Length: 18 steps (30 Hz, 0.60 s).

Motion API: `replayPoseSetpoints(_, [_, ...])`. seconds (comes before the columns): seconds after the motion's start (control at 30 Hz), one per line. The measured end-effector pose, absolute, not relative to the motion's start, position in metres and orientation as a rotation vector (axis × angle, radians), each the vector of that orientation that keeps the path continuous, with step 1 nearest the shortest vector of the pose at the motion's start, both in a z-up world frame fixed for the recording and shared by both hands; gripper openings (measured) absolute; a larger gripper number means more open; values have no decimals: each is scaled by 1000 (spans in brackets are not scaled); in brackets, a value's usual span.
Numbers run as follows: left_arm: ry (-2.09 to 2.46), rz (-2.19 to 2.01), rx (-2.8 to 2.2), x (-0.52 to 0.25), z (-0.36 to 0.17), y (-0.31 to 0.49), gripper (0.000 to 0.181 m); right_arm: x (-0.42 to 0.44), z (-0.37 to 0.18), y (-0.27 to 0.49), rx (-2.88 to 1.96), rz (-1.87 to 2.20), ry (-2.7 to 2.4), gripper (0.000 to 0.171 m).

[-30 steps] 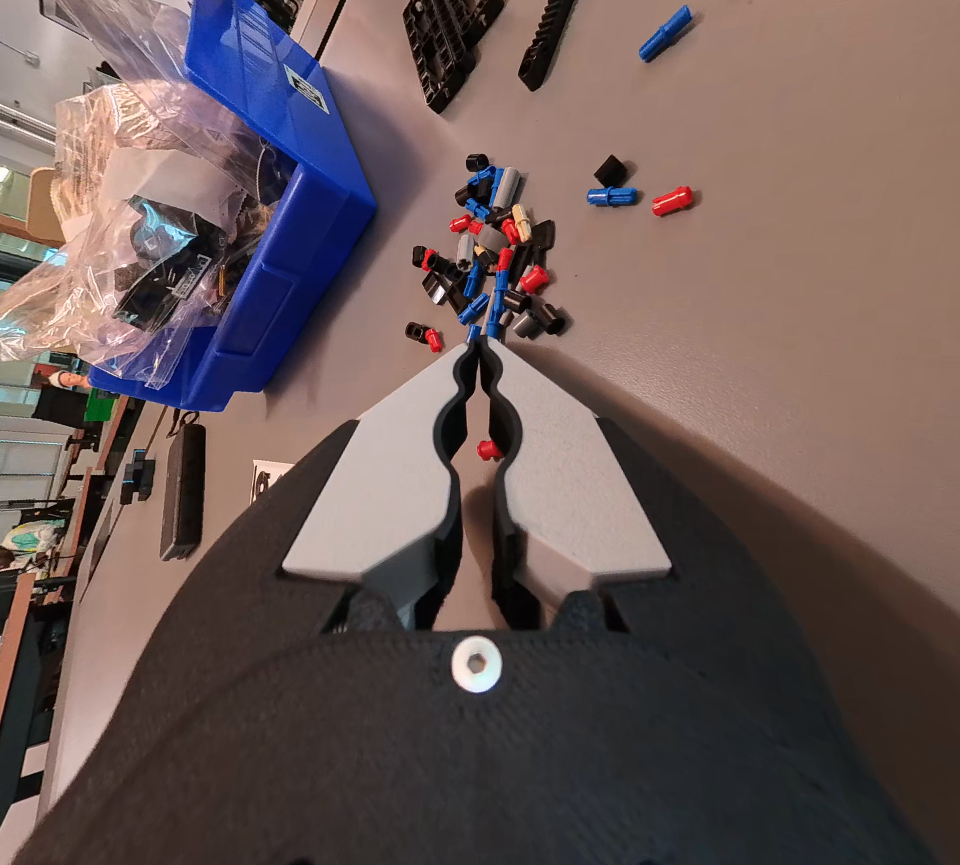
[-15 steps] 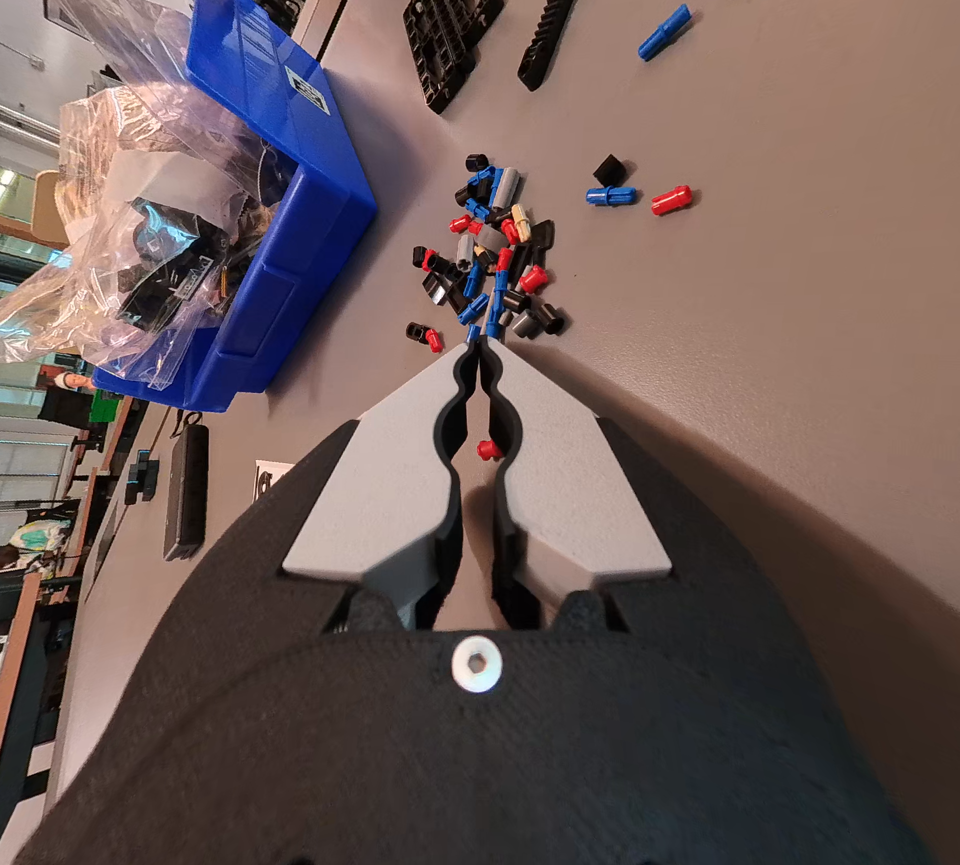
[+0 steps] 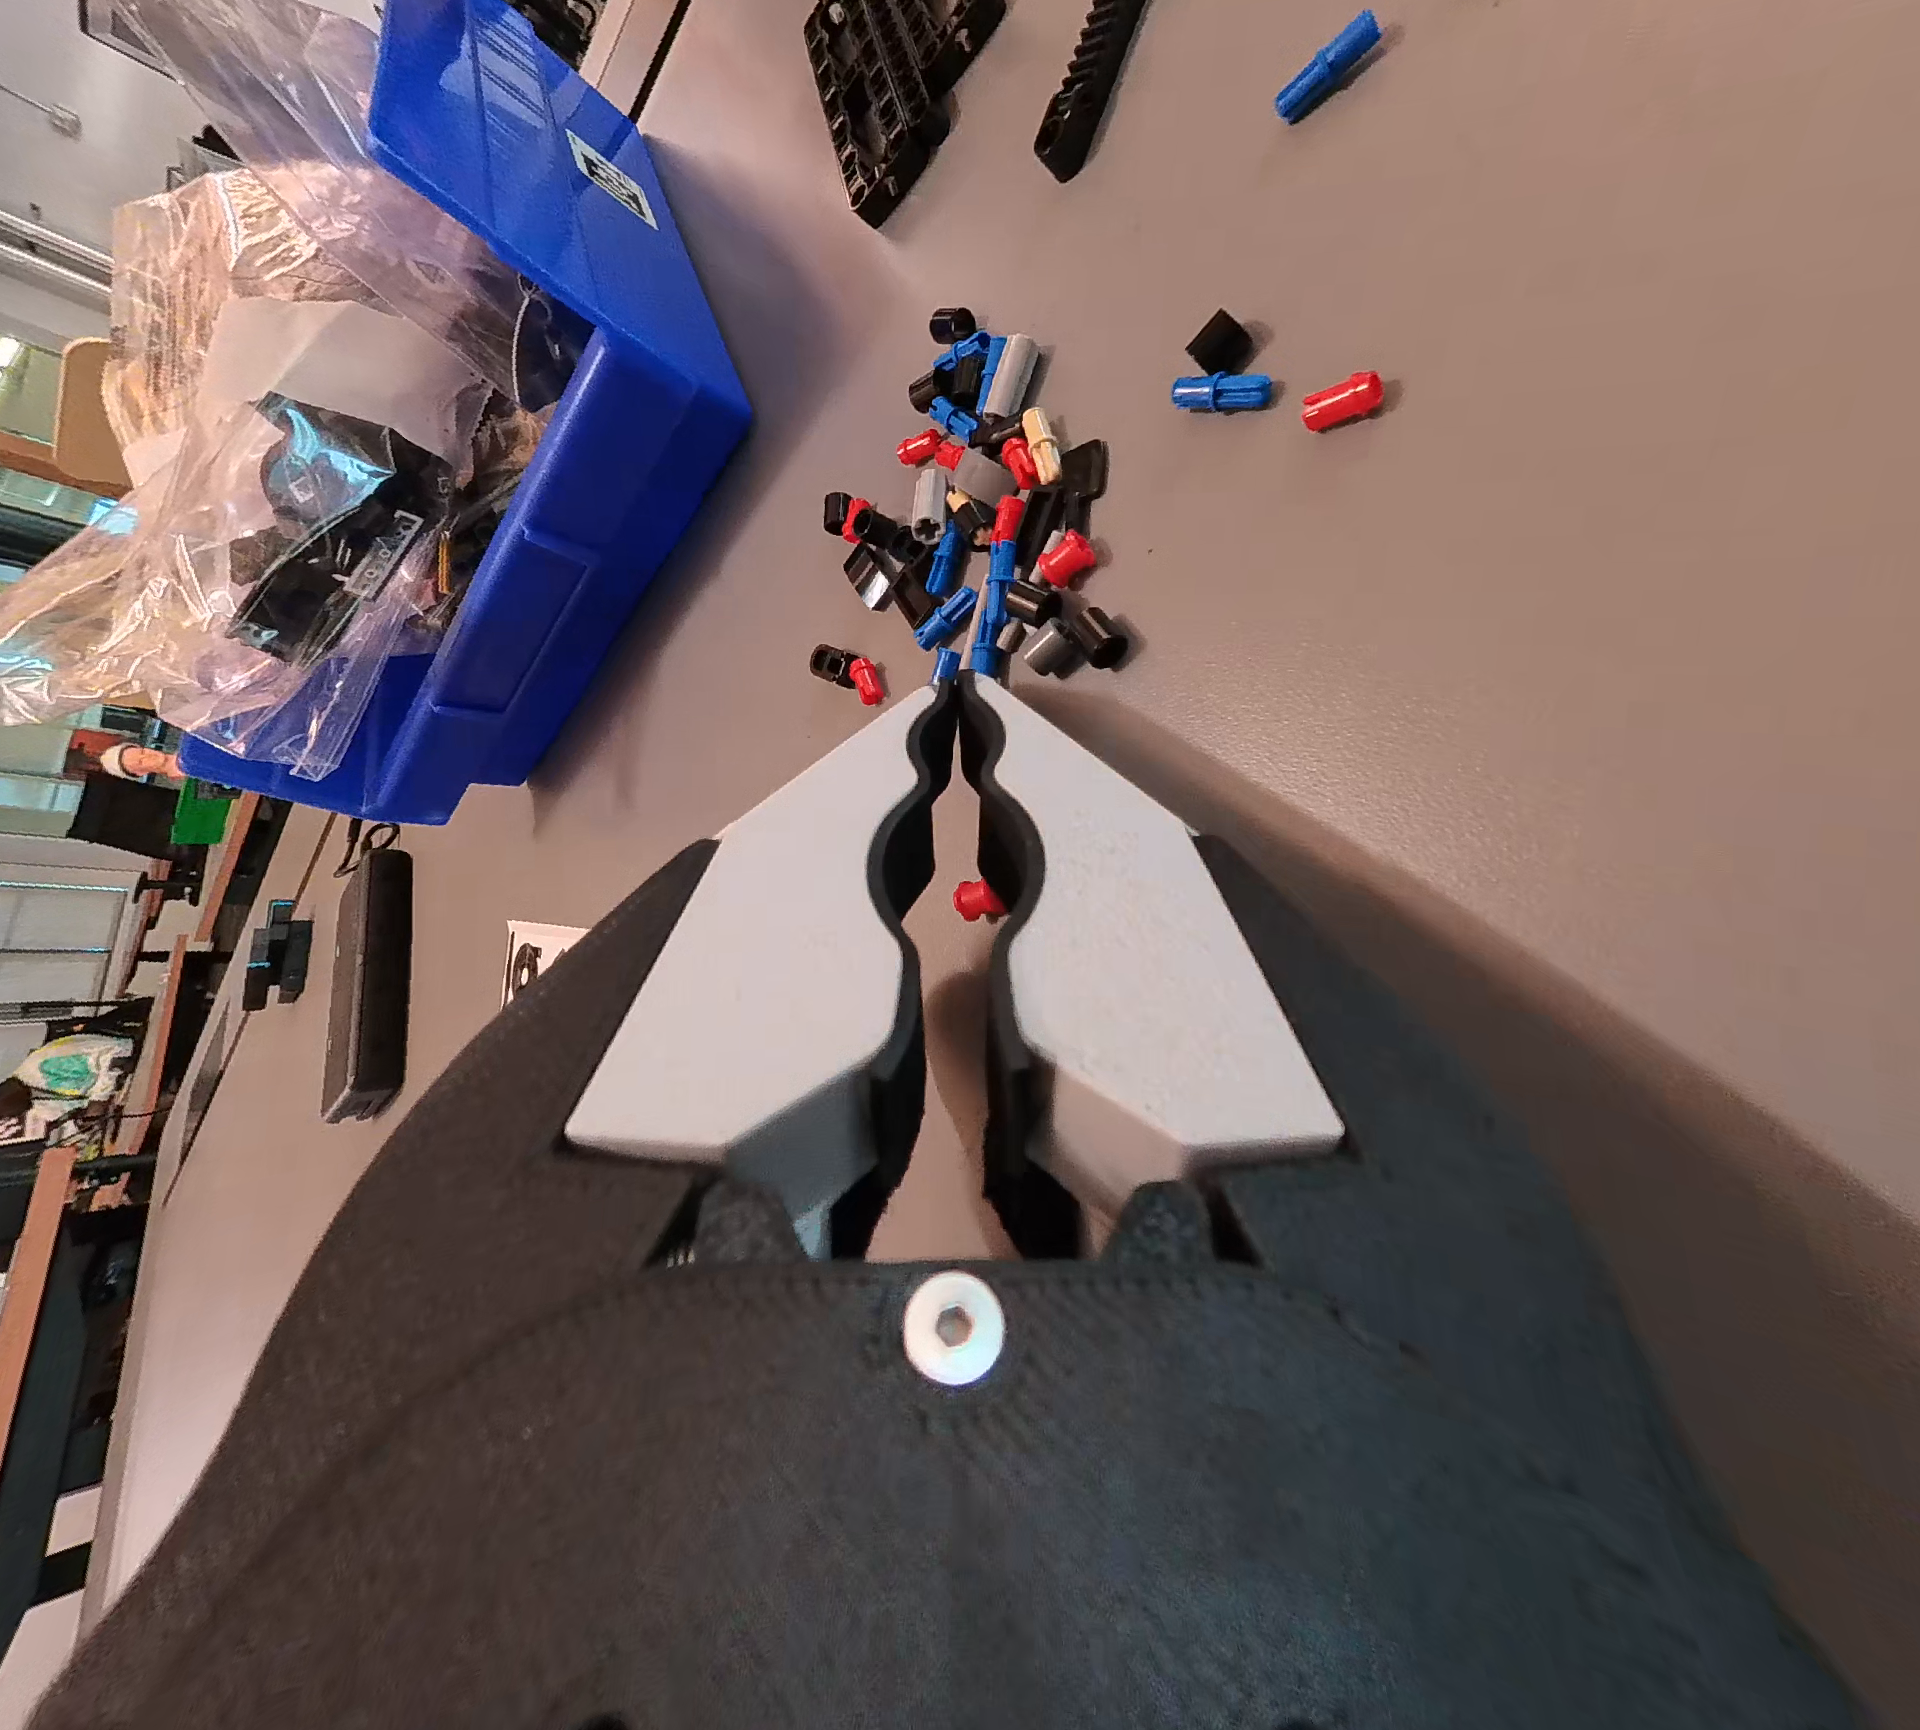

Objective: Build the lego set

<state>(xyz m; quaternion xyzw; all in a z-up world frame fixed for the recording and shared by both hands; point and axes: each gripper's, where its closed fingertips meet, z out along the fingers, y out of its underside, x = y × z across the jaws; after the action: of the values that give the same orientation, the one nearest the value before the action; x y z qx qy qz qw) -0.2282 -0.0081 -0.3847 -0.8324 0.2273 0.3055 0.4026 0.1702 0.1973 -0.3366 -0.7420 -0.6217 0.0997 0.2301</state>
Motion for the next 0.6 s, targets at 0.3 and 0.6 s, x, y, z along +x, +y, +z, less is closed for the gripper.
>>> replayPoseSetpoints(0.3, [574,785,-2104,-229,-385,-8,0,274,-375,199,-2263,146,-1519,12])
replayPoseSetpoints(0.6, [566,788,-2110,-232,-386,-8,0,289,-384,199,-2271,147,-1479,19])
